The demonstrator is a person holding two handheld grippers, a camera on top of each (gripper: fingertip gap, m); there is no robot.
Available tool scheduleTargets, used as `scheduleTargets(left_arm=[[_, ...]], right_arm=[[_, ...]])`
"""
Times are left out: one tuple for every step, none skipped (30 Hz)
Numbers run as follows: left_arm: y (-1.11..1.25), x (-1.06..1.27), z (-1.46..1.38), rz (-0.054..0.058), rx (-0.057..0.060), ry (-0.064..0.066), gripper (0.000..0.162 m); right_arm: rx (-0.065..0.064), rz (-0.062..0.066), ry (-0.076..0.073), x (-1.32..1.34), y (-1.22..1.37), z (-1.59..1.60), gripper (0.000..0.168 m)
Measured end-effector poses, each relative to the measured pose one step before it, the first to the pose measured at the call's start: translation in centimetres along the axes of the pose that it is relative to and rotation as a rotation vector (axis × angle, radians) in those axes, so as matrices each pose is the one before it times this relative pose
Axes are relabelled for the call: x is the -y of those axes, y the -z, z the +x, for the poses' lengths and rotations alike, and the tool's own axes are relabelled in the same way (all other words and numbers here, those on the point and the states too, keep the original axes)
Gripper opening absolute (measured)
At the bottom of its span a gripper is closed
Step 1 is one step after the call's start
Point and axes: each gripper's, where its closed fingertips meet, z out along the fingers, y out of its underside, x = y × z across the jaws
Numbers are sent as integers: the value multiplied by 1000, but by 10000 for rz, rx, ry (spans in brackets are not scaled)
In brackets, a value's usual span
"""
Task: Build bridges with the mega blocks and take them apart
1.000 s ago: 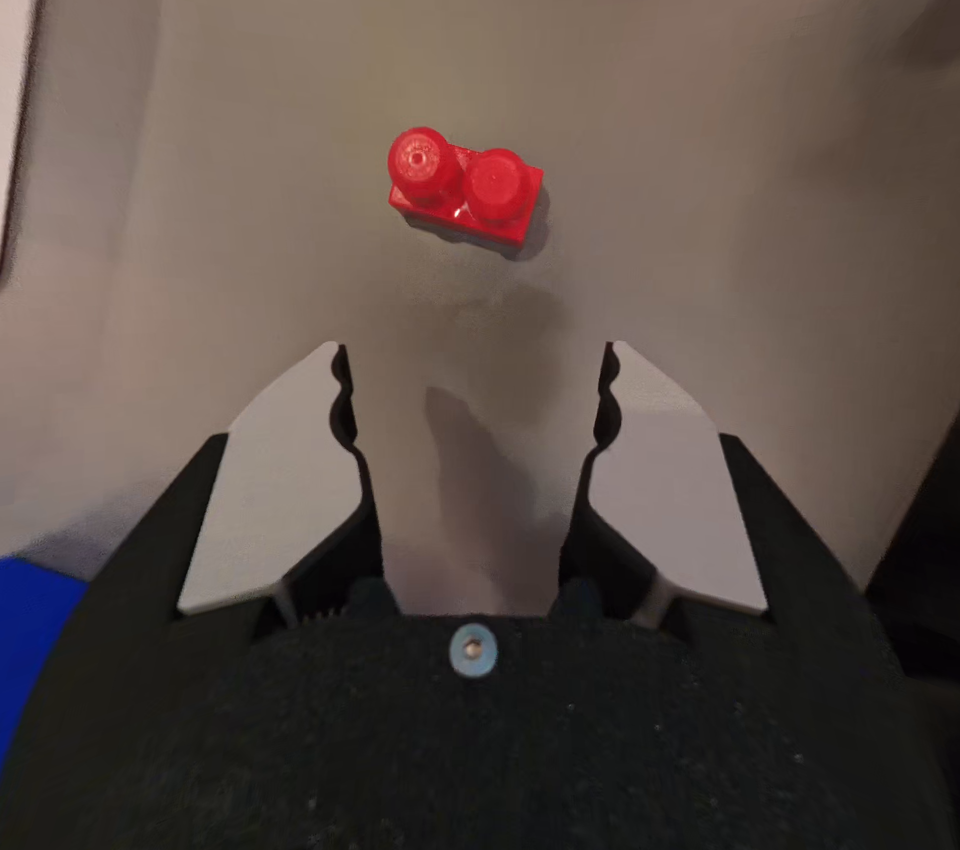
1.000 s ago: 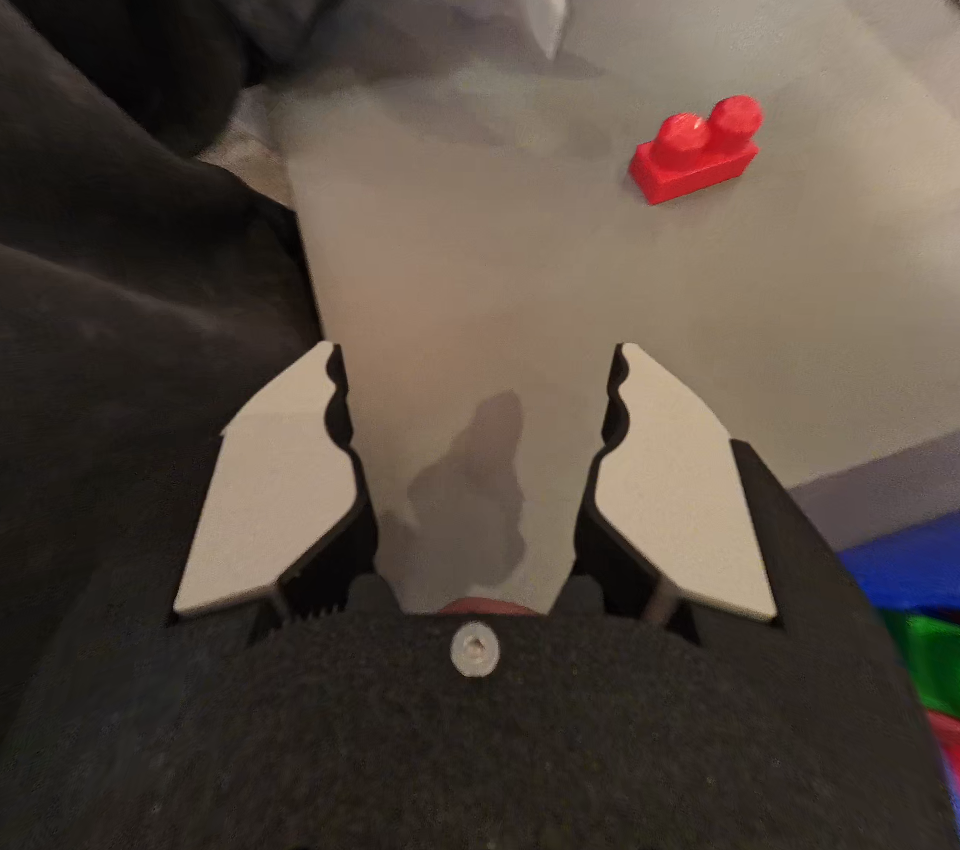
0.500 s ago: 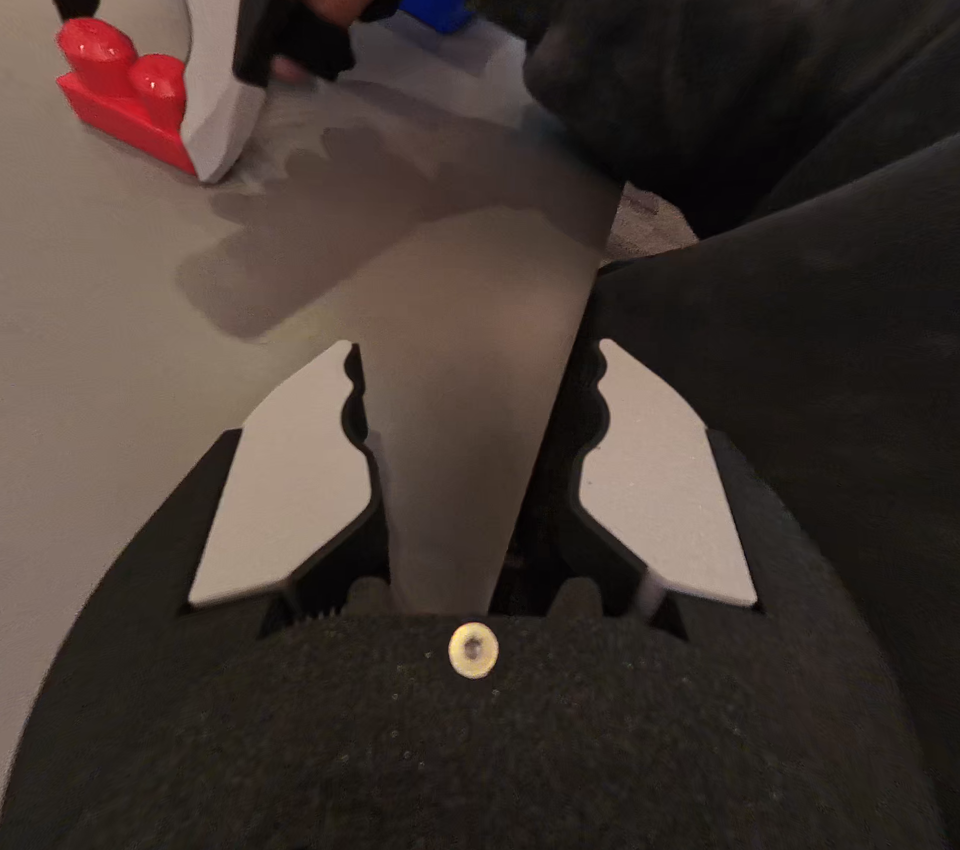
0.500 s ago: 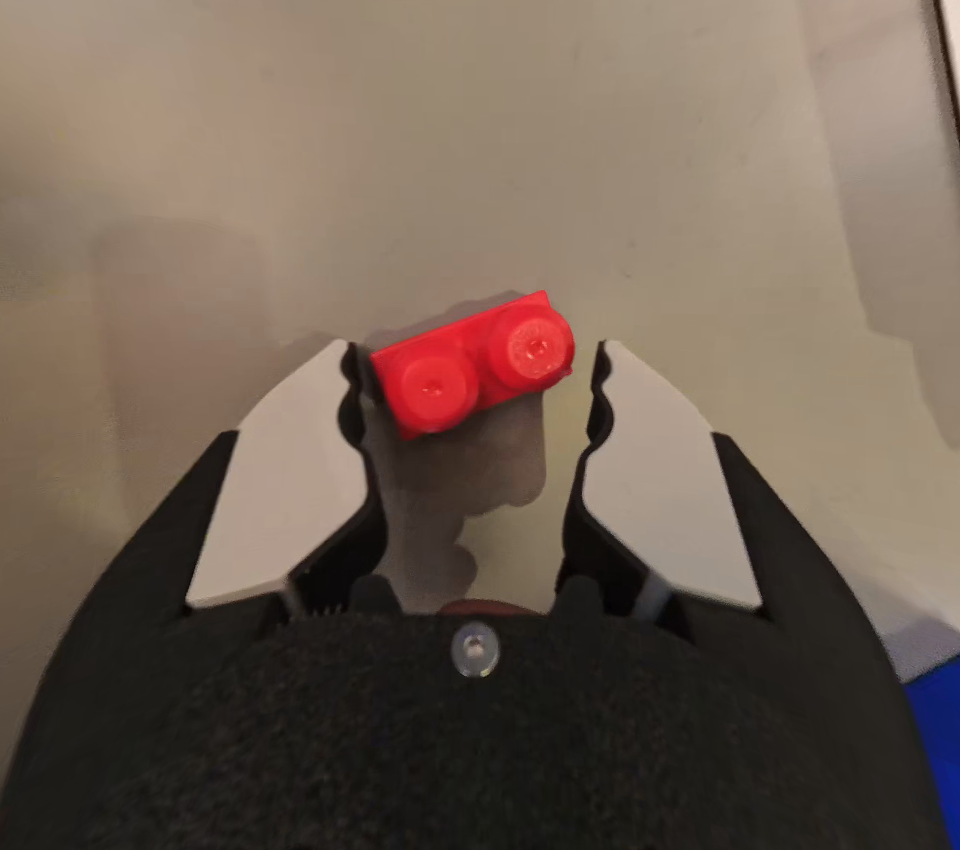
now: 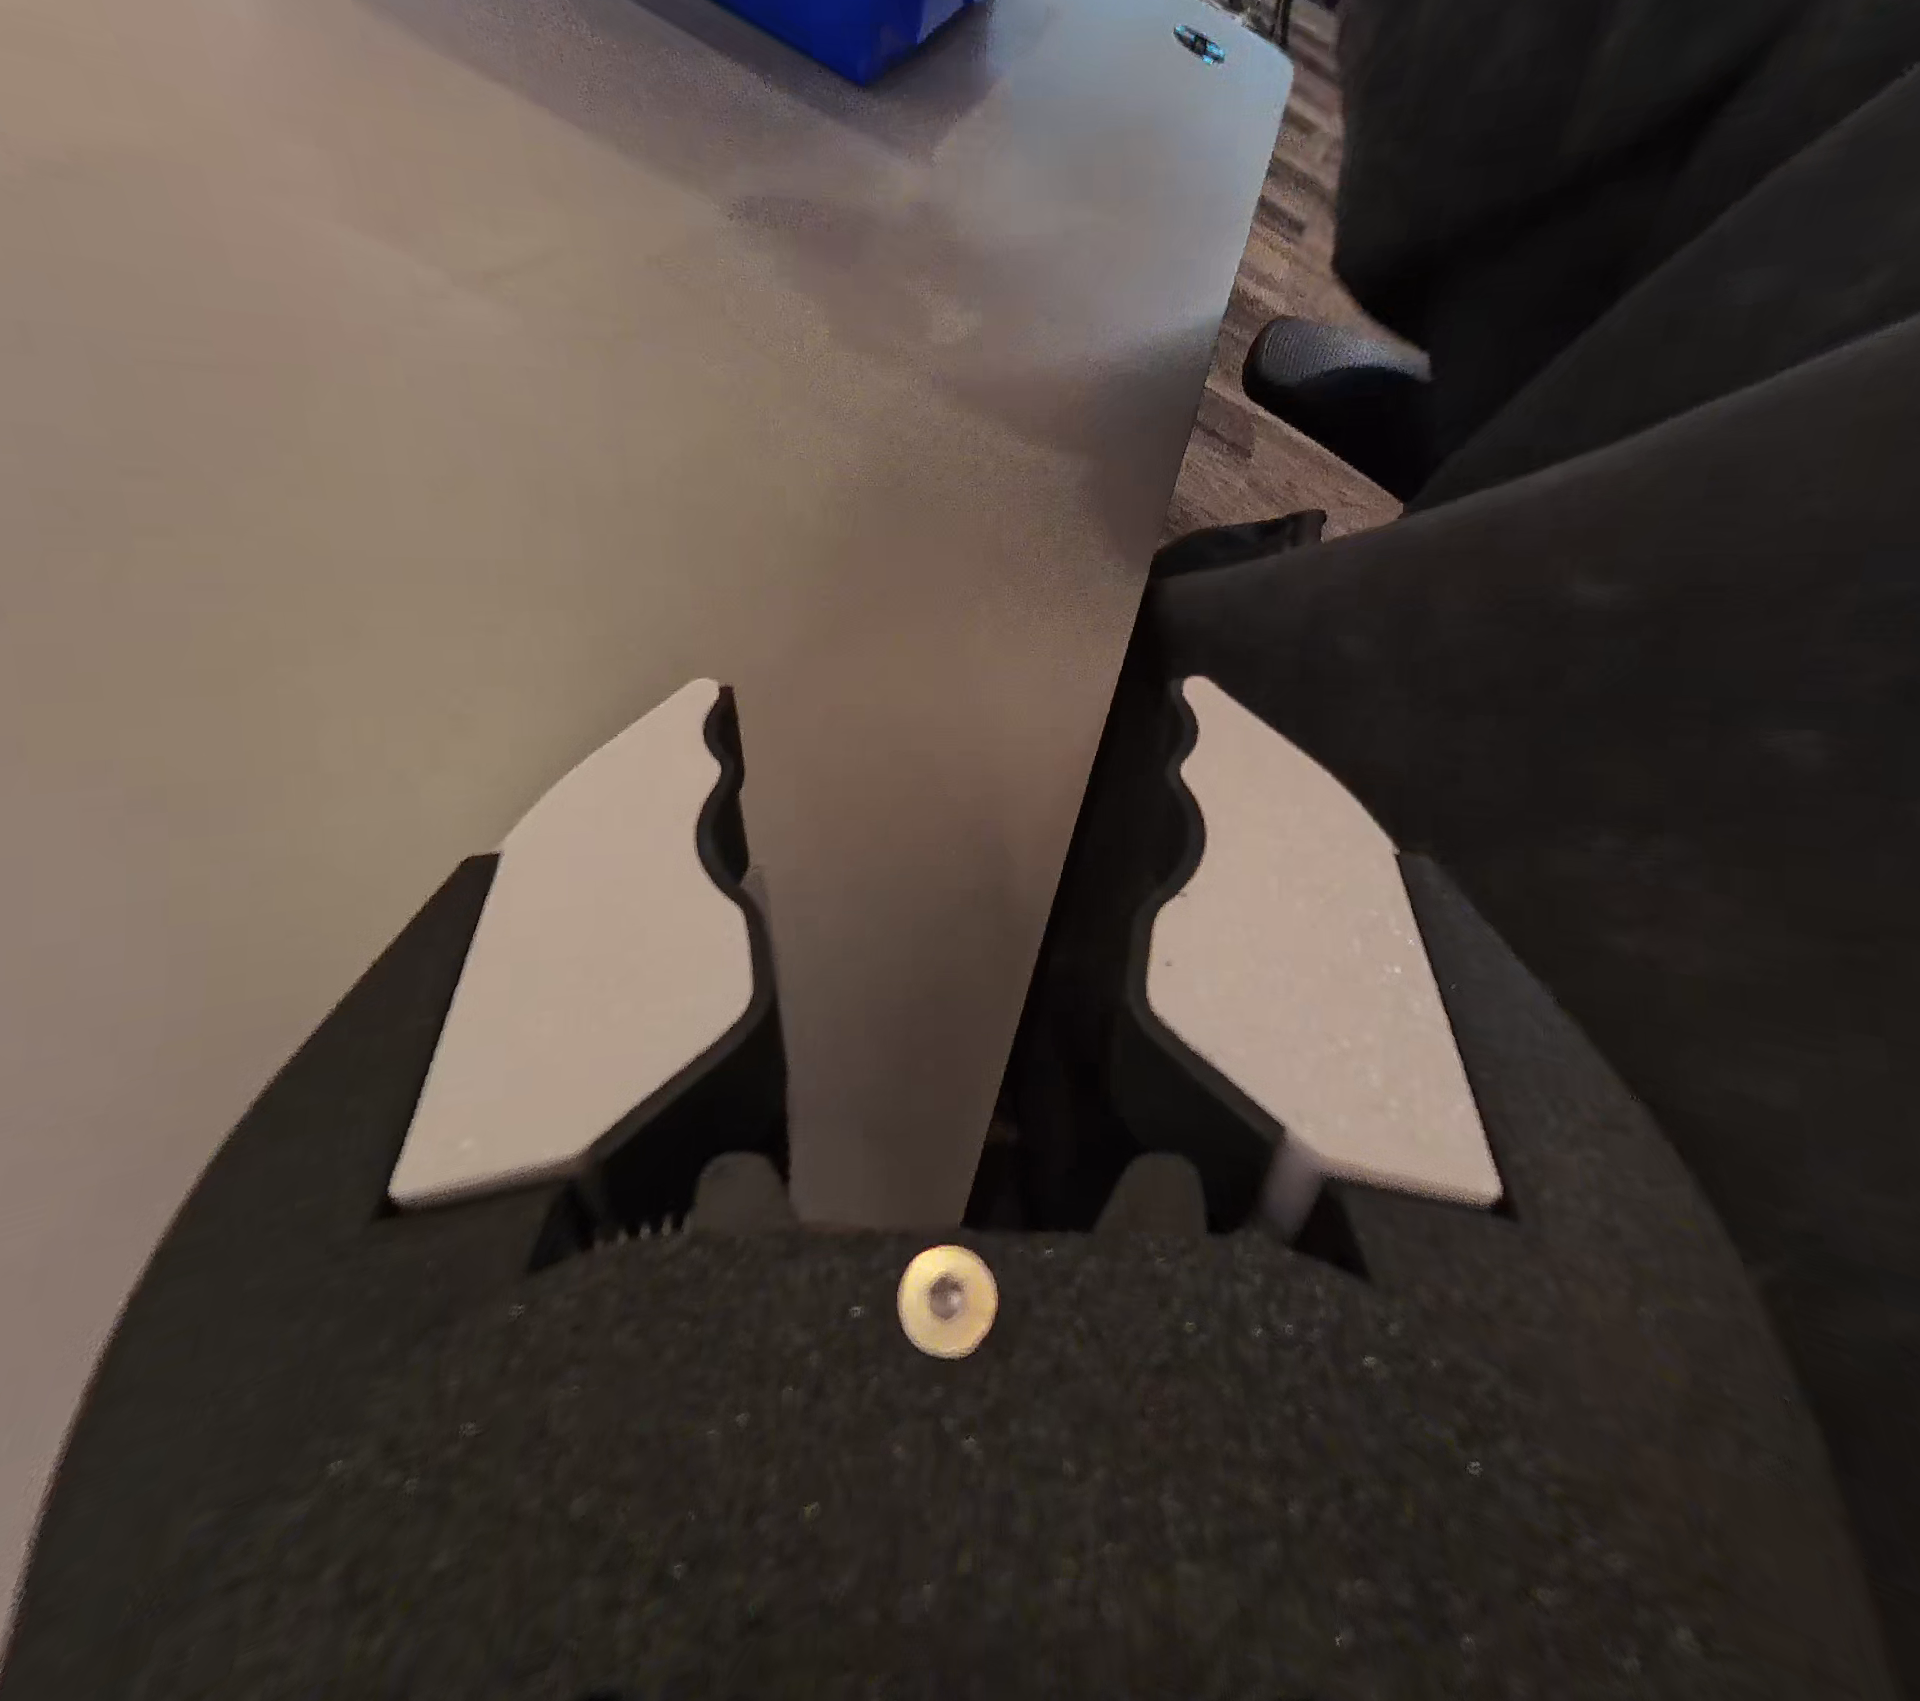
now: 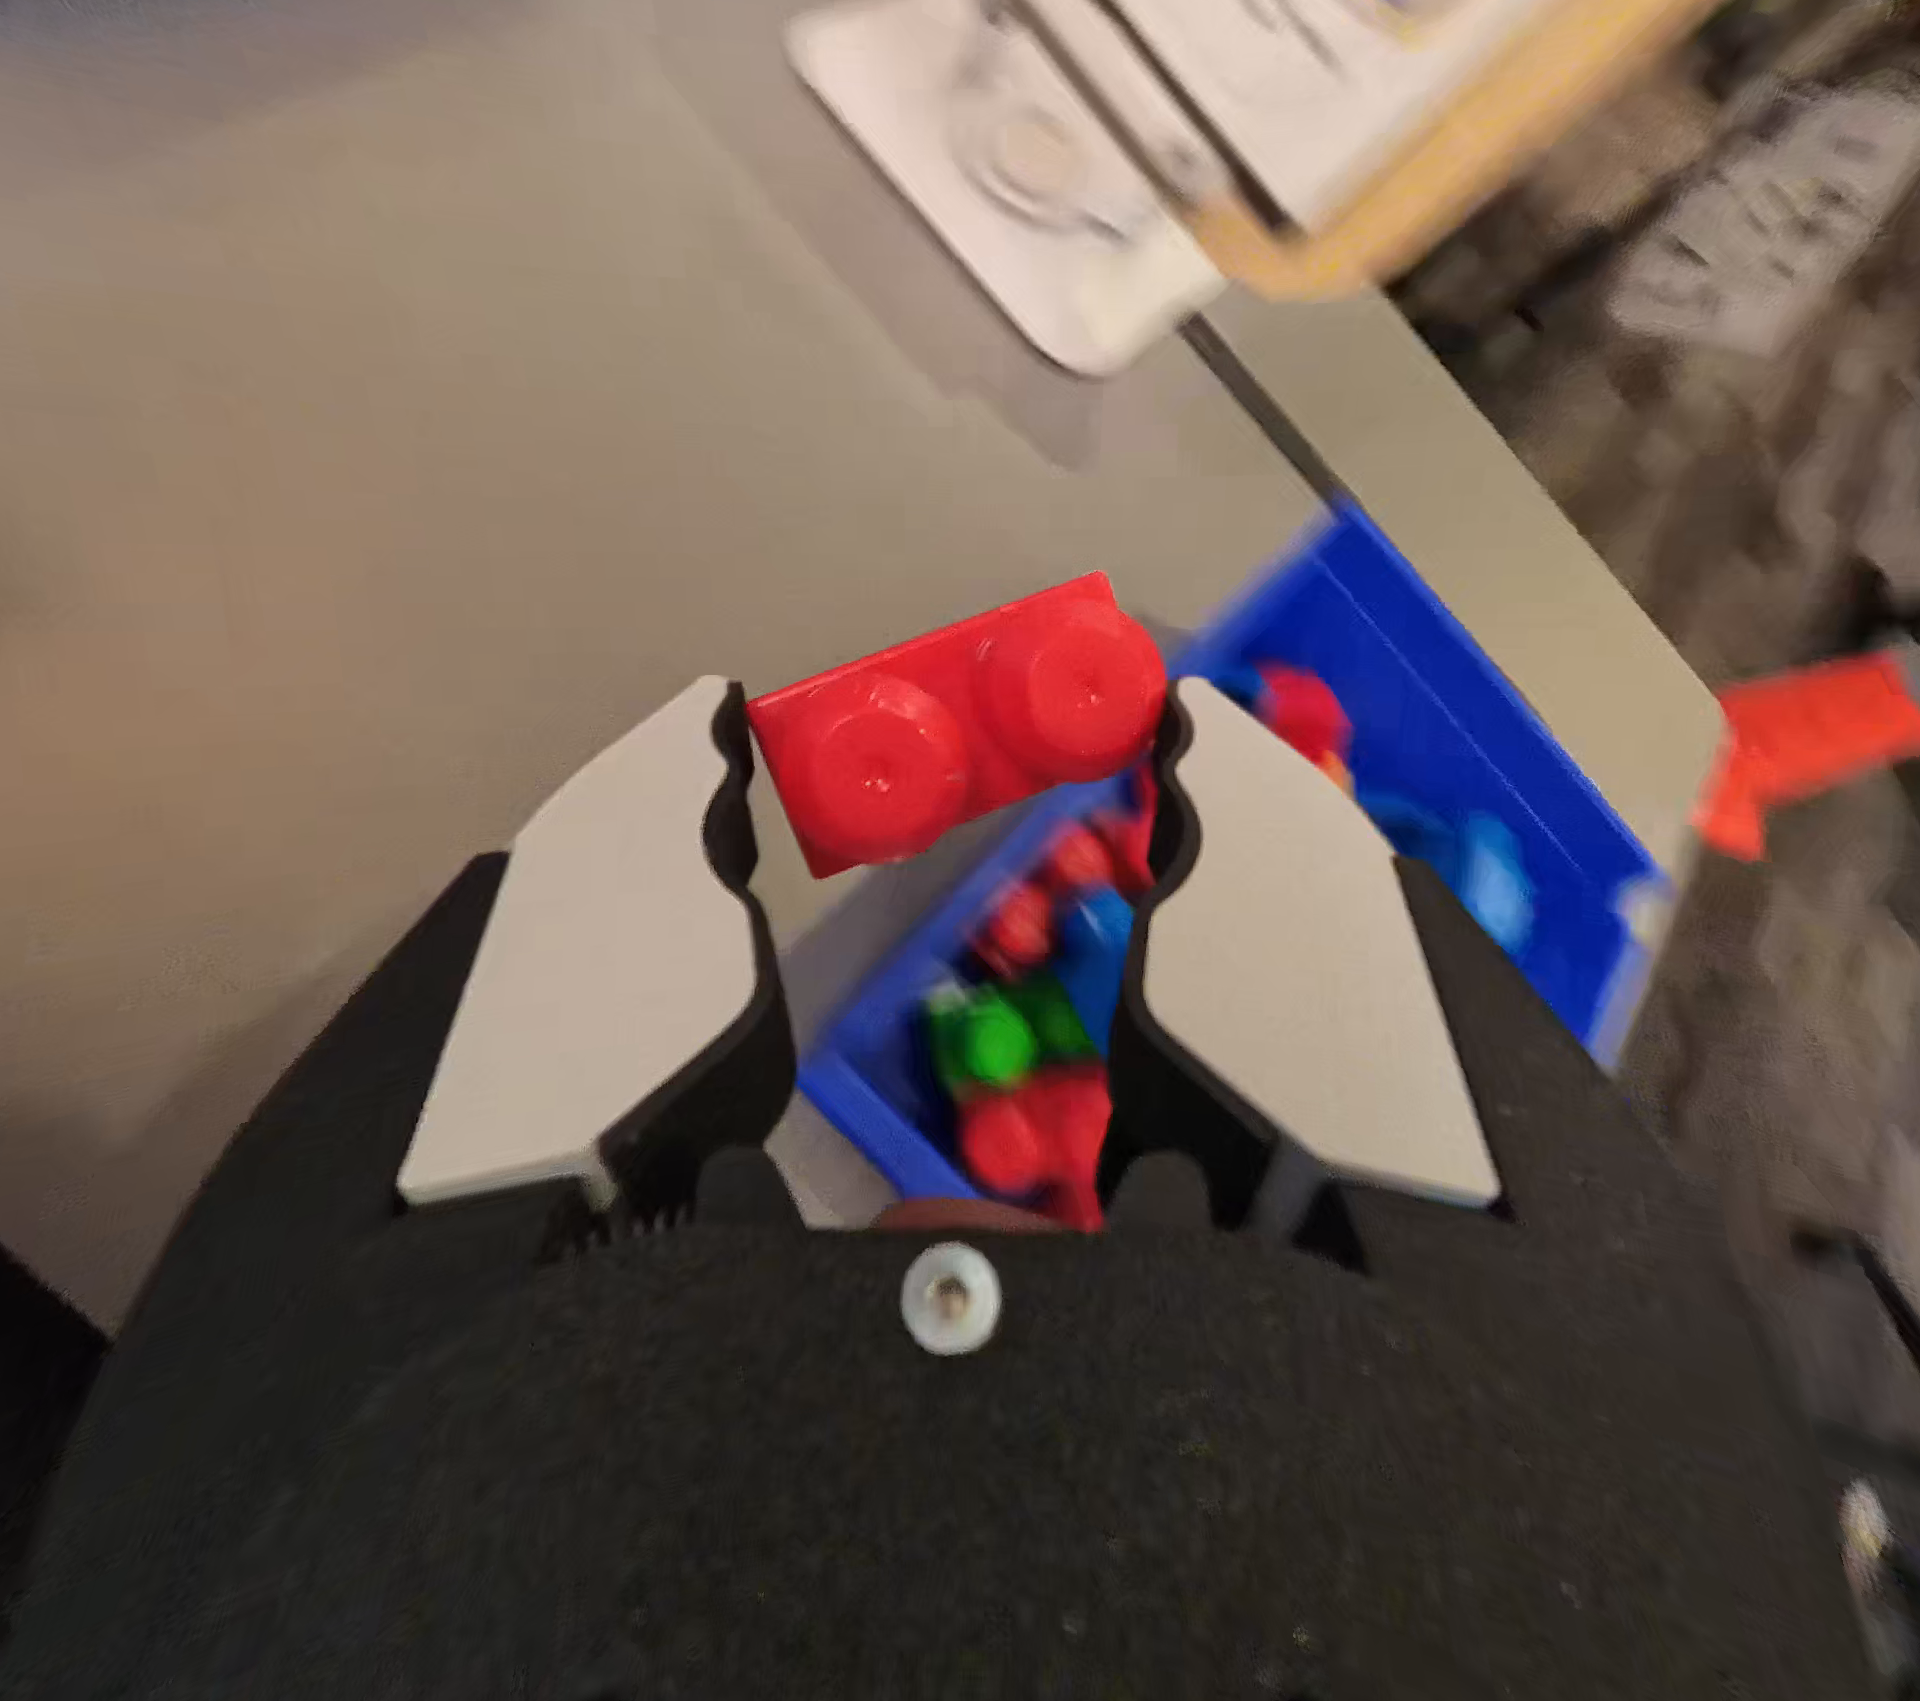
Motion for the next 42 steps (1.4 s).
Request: scheduleTargets(left_arm=[[-248, -107, -10, -90, -20, -20, 77], [-240, -20, -10, -55, -14, -17, 77], [-261, 6, 40, -65, -60, -1, 77], [-281, -11, 71, -90, -92, 0, 77], [-300, -4, 40, -98, -81, -20, 77], [-295, 11, 12, -94, -47, -42, 77], [-298, 6, -4, -109, -26, -55, 77], [-258, 14, 11, -109, -20, -60, 77], [-200, 44, 55, -81, -29, -53, 77], [-155, 56, 85, -43, -27, -31, 77], [-92, 45, 84, -12, -15, -4, 77], [-66, 45, 83, 1, -14, 13, 77], [-41, 1, 37, -10, 11, 16, 77], [-15, -31, -11, -25, 50, 8, 78], [10, -51, -16, -26, 54, -3, 78], [27, -46, -14, -12, 43, -7, 78], [27, -48, -50, -6, 43, 6, 78], [18, -39, -66, -7, 36, 27, 78], [15, -17, -54, 3, 11, 40, 78], [8, -17, -18, 16, -12, 40, 78], [-2, -23, -12, 5, -12, 34, 78], [-14, -44, -33, -18, 10, 17, 78], [-24, -53, -42, -37, 31, -6, 78], [-20, -71, -34, -37, 46, -19, 78], [1, -3, -35, -6, 58, -20, 78], [9, 20, 5, 22, 46, -13, 78], [24, 24, -13, 28, 49, -4, 78], [53, 16, -118, 44, 109, -5, 78], [85, 11, -311, 56, 203, 4, 78], [146, 19, -483, 75, 286, 38, 78], [225, 125, -613, 148, 333, 88, 78], [307, 249, -679, 220, 350, 165, 78], [355, 299, -683, 238, 326, 228, 78], [396, 335, -654, 257, 298, 271, 78], [419, 342, -623, 244, 256, 377, 78], [442, 349, -325, 222, 30, 474, 78], [462, 404, 110, 276, -243, 417, 77], [432, 401, 115, 317, -187, 291, 77], [322, 206, -84, 238, 41, 132, 77], [184, -19, -278, 88, 245, 37, 76], [9, -177, -175, -17, 229, 1, 77], [-161, -223, 133, -60, 88, -5, 78]], right_arm=[[-632, -319, -419, -2009, 1293, 2615, 74], [-555, -318, -455, -1933, 812, 2613, 74], [-534, -376, -424, -1841, 293, 2609, 74], [-301, -387, -336, -1604, -303, 2227, 75], [22, -368, -332, -1384, -858, 1629, 75], [189, -538, -281, -1313, -1253, 1212, 75], [104, -549, -75, -1017, -1439, 1125, 75], [178, -410, 30, -670, -1572, 783, 75], [357, -383, 79, -472, -1560, 411, 75], [353, -319, 21, -291, -1437, 369, 75], [265, -389, -51, -323, -1272, 411, 75], [210, -527, 63, -372, -1077, 327, 75], [189, -503, 239, -327, -901, 168, 75], [98, -538, 362, -326, -736, 111, 75], [53, -470, 429, -175, -546, 65, 76], [-35, -248, 320, 162, -264, 136, 78], [-86, -223, 352, 203, -163, 112, 84], [12, -155, 332, 307, -57, -134, 87], [111, 47, 311, 614, 107, -364, 89], [93, 297, 266, 895, 335, -394, 89], [80, 547, 104, 1123, 580, -356, 90], [99, 577, -76, 986, 812, -333, 89], [-56, 475, -158, 693, 1002, -71, 89], [-301, 448, -165, 500, 1157, 216, 89], [-413, 398, -149, 259, 1259, 304, 88], [-425, 389, -174, 67, 1321, 249, 87], [-414, 447, -245, 1, 1325, 157, 86], [-372, 481, -265, -35, 1293, -17, 85], [-314, 557, -276, -35, 1255, -236, 84], [-239, 684, -314, 38, 1188, -497, 83], [-58, 767, -353, 29, 1086, -911, 82], [105, 783, -410, -33, 970, -1311, 80], [312, 831, -461, -30, 819, -1801, 79], [490, 836, -349, -81, 621, -2223, 77], [377, 841, -308, -112, 457, -2160, 77], [252, 778, -204, -288, 352, -1999, 78], [57, 504, 26, -605, 291, -1632, 80], [-189, 292, 113, -771, 270, -1183, 80], [-137, 241, 185, -749, 241, -1121, 82], [-186, 231, 128, -573, 264, -918, 83], [-108, 261, -15, -413, 322, -851, 85], [25, 203, -38, -377, 372, -814, 89]])
